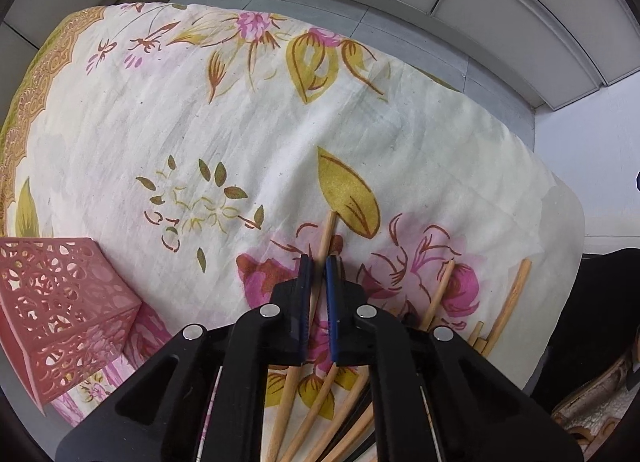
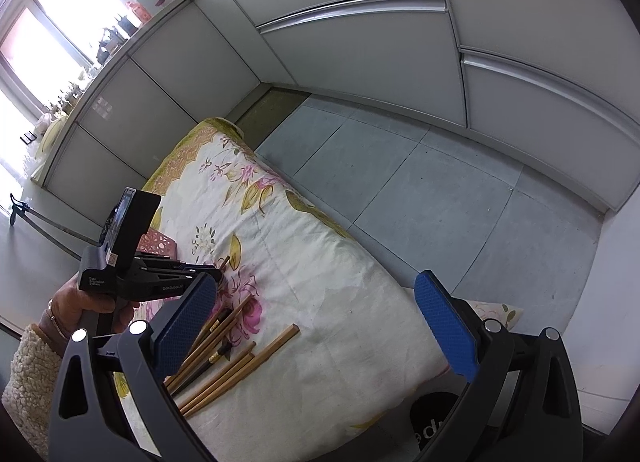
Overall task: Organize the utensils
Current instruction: 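Lift the chopstick with the left gripper while the right gripper grasps another chopstick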
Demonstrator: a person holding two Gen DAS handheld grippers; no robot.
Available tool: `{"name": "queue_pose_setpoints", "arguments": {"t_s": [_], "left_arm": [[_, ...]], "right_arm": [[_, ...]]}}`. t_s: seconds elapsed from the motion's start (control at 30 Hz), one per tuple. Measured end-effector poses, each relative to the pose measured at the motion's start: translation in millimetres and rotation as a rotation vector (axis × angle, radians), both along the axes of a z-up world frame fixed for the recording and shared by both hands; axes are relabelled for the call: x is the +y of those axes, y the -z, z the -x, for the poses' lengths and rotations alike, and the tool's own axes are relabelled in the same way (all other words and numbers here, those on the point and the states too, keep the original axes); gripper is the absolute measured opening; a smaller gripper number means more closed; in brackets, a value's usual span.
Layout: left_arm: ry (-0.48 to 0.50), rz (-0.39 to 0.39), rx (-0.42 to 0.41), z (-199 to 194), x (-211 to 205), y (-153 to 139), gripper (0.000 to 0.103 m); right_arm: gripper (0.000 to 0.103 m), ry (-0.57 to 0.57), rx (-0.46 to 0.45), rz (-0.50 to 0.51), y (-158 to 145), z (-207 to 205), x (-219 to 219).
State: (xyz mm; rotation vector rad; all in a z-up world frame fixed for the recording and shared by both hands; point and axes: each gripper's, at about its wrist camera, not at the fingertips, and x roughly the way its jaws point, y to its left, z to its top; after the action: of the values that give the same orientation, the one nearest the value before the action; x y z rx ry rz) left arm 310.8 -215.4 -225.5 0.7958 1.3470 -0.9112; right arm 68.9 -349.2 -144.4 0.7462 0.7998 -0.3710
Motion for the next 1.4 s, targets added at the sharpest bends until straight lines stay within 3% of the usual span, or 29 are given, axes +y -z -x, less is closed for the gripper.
{"name": "queue_pose_setpoints", "arguments": {"t_s": [0.13,0.37,0.57,0.67,0.77,0.83,1.0,1.2,1.33,1.4], "left_arm": [[-0.013,0.055,-0.075,10,8,-6,0.006],[-0.084,0.237,-0.24,48,54,-82,0.005],[-0.167,0.439,-0.401,100,119,-163,0.005],[-0.191,0.549,-0.455,124,147,-195,0.004],[-0.226,0.656,-0.513,140,176,-224,0.004],[-0.254,0.722,-0.556,150,193,-242,0.004],[-0.299,0.873,-0.622,172,229,-271,0.004],[-0.302,0.964,-0.657,190,254,-292,0.003],[-0.311,0.973,-0.658,192,257,-291,0.003],[-0.314,0.975,-0.655,193,256,-290,0.003]], "right_arm": [[0.097,-0.016,0.026,-0.008,4,-3,3],[0.097,-0.04,0.089,-0.053,16,-8,12],[0.097,-0.085,0.218,-0.408,50,-28,29],[0.093,-0.079,0.298,-0.489,58,-43,45],[0.077,-0.054,0.404,-0.477,61,-59,58],[0.072,-0.055,0.482,-0.484,67,-72,65],[0.036,0.027,0.598,-0.43,73,-97,68],[0.022,0.135,0.719,-0.44,94,-107,66],[0.022,0.187,0.756,-0.384,94,-116,67],[0.022,0.168,0.779,-0.306,92,-124,75]]}}
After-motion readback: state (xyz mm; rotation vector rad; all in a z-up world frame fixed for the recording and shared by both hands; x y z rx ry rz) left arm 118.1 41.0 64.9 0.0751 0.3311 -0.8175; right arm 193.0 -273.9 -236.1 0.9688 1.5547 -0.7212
